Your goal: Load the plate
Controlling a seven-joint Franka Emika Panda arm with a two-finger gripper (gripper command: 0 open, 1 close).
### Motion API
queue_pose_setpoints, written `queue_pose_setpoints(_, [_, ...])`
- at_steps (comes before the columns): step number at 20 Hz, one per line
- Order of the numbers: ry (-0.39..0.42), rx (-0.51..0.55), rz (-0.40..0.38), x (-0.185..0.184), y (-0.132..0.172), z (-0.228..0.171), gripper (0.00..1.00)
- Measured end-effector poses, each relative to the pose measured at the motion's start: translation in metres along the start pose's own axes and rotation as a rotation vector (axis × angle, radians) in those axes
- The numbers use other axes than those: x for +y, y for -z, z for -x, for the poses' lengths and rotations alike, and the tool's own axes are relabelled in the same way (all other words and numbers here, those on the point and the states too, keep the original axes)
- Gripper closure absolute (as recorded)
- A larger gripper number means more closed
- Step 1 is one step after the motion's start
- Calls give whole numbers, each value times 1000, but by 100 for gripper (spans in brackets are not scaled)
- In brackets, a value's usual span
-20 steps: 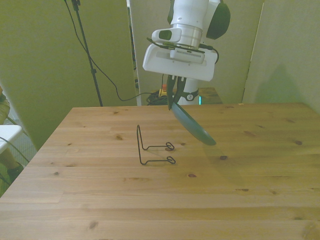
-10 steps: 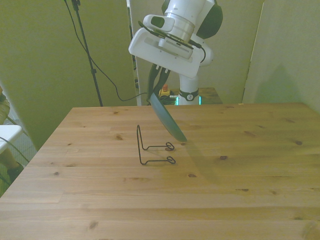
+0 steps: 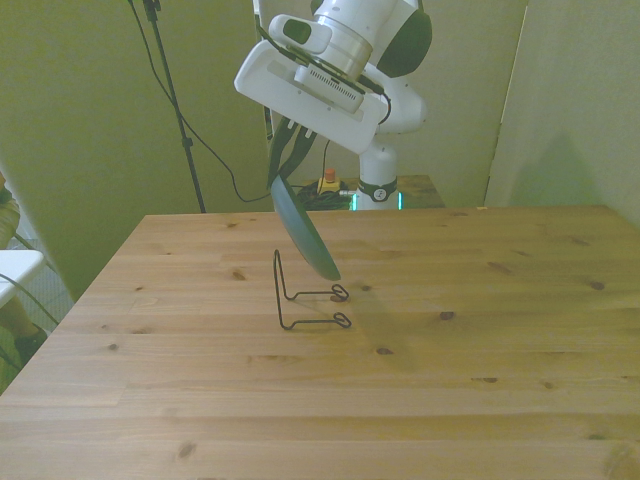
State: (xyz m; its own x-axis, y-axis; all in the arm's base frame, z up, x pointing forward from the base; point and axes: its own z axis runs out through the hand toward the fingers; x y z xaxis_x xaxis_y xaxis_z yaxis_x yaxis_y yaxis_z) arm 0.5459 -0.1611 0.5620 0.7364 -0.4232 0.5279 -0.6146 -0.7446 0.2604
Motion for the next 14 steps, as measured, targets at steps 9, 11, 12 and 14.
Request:
queue_pose_setpoints(9, [77,93,114,-4,1,0,100])
queue_pose_setpoints(11, [94,118,139,-9,1,2,100])
queue_pose_setpoints(12, [102,125,147,-12,1,4,100])
queue_pose_setpoints(14, [113,139,166,-15,-1,8,100])
